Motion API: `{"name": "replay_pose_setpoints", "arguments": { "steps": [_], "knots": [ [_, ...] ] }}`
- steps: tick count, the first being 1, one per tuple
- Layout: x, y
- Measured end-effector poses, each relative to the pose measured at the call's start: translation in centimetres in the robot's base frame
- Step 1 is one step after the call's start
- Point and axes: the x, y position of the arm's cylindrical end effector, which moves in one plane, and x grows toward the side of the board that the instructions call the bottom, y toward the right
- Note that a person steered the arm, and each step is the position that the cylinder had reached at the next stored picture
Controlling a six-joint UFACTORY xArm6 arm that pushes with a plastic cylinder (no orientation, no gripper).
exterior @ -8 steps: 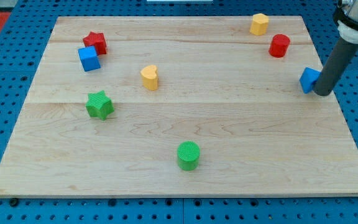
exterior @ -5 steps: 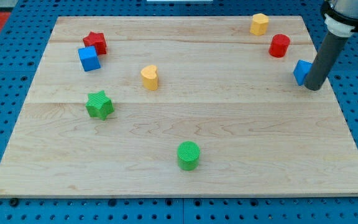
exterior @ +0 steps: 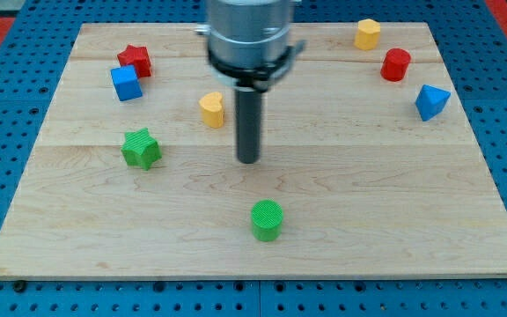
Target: Slide the yellow heart below the blue triangle
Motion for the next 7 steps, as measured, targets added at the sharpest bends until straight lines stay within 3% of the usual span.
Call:
{"name": "replay_pose_setpoints", "arguments": {
  "steps": [1,3,5,7],
  "knots": [
    [-1.0,-6.0],
    [-7.5,-7.6],
    [-7.8,2.2],
    [-10.4,4.5]
  ]
}}
